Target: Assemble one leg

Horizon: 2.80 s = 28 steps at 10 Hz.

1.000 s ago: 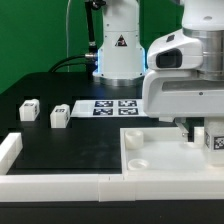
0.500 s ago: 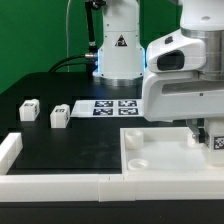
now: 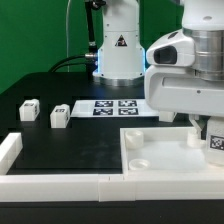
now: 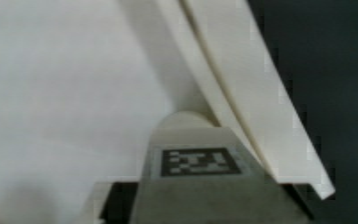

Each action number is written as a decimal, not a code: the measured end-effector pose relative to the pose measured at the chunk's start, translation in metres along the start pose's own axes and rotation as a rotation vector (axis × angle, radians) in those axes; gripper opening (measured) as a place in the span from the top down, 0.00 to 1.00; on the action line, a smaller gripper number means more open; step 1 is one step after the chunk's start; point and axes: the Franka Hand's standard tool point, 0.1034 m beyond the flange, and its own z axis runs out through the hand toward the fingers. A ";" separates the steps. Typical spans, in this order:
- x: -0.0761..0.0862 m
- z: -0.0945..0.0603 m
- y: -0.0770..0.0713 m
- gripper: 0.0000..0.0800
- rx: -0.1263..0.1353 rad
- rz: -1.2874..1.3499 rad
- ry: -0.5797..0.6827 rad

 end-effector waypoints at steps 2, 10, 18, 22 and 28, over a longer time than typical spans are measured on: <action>0.003 0.000 -0.001 0.64 0.016 0.284 0.002; 0.005 0.000 -0.004 0.24 0.040 0.766 -0.004; -0.001 0.002 -0.007 0.19 0.028 -0.310 0.031; 0.004 0.001 -0.002 0.19 0.014 -0.625 0.040; 0.005 0.001 -0.002 0.64 0.019 -0.503 0.038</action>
Offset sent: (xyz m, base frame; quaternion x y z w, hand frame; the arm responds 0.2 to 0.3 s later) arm 0.0040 -0.0140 -0.0024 0.0188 0.0339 0.3678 0.9291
